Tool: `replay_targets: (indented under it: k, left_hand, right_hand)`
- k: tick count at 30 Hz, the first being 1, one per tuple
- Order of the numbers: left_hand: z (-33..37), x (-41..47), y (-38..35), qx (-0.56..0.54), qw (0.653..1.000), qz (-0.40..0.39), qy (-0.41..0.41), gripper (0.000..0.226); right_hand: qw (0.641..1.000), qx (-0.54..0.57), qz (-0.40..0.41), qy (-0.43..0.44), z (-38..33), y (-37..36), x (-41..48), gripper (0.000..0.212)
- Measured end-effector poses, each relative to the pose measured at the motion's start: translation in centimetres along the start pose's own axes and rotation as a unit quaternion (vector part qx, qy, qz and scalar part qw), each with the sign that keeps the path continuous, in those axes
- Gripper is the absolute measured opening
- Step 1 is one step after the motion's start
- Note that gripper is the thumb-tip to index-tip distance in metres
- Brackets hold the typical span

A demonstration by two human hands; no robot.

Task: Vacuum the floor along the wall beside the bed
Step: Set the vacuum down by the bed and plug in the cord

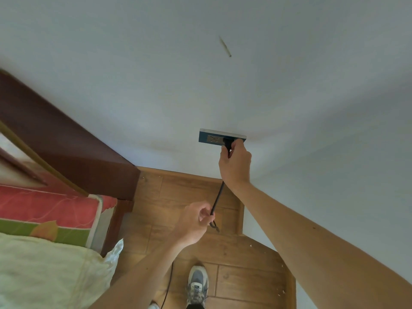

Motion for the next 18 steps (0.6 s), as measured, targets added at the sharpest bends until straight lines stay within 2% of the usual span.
replay_targets:
  k: [6, 11, 14, 18]
  left_hand:
    - [0.5, -0.5, 1.0, 0.035, 0.999, -0.003, 0.010, 0.012]
    - [2.1, -0.7, 4.1, 0.070, 0.996, -0.020, 0.057, 0.008]
    - [4.2, -1.1, 7.4, 0.085, 0.993, -0.006, 0.076, 0.033]
    - [8.1, -2.7, 12.0, 0.120, 0.989, 0.007, 0.088, 0.067]
  right_hand:
    - [0.999, -0.016, -0.006, -0.038, 0.1, 0.2, 0.0, 0.017]
    - [0.991, -0.106, -0.074, -0.044, -0.7, 1.2, 0.3, 0.025]
    - [0.966, -0.215, -0.143, -0.008, -2.0, 2.2, 0.0, 0.032]
    - [0.923, -0.312, -0.212, 0.083, -5.4, 3.9, -1.0, 0.046]
Point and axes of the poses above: each hand's wrist, its own x-axis towards the middle knuckle, its own y-axis out of the back of the hand, z = x × y, the point moved 6 cm from there along x, towards the middle knuckle, and after that the axes turned 4 degrees about -x, right-handed, at the moved point
